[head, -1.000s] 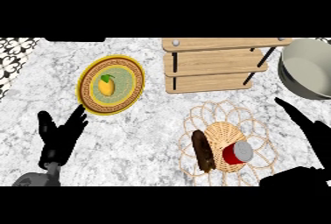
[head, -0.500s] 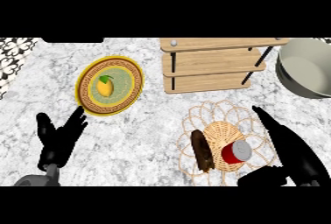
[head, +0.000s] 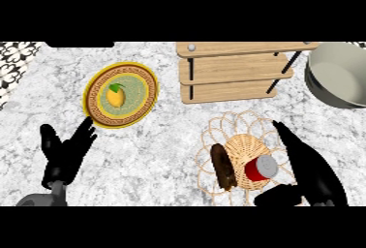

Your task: Pick the can from the placemat and place it in the tiered shelf

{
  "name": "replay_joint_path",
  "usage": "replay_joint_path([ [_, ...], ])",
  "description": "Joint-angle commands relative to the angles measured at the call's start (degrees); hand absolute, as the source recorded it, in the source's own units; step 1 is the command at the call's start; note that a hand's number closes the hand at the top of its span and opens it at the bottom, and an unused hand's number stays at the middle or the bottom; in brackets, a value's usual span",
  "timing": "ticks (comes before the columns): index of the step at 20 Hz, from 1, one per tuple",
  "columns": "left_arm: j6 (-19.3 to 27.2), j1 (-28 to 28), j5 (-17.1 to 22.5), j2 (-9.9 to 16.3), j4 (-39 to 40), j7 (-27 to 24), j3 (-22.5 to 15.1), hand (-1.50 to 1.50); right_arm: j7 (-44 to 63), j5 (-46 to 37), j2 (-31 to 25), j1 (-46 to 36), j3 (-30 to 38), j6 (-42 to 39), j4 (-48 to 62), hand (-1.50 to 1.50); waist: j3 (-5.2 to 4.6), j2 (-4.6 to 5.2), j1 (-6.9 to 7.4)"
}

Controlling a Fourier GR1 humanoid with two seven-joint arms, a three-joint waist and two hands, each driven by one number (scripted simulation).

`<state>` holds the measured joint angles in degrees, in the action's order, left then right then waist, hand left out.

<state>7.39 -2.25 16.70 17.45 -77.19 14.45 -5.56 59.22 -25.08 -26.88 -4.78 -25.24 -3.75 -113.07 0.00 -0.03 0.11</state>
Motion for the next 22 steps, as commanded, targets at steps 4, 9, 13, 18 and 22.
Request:
replay_joint_path([
  [4,-2.4,-0.4,-1.8,-1.8,4.3,-2.4,1.8,0.00,2.7,-8.4,6.0,-0.2,-1.7,-1.4,4.0,-1.50,-0.01,0.02,-0.13],
  [9,-1.7,2.0,-2.2,-0.6,-4.2,2.3,2.5,0.00,-1.5,-12.7,7.4,0.6,-0.6,-0.5,10.9,-1.50,0.02,-0.04,0.17],
  [13,-7.0,-0.1,-1.4,0.4,2.8,-0.8,6.5,0.00,-7.6,-14.8,9.6,-0.5,2.6,0.4,16.6,-1.50,0.00,0.03,0.01],
  [18,-4.3,-0.1,-3.9,-2.4,-1.5,3.0,5.8,0.00,-14.9,-16.1,12.0,3.1,4.4,3.7,18.7,-1.50,0.01,0.01,-0.08],
  [22,-4.3,1.9,-6.6,-5.0,-0.3,-0.2,5.1,0.00,-15.9,-18.5,14.1,0.8,5.5,2.1,20.0,-1.50,0.00,0.01,0.00],
])
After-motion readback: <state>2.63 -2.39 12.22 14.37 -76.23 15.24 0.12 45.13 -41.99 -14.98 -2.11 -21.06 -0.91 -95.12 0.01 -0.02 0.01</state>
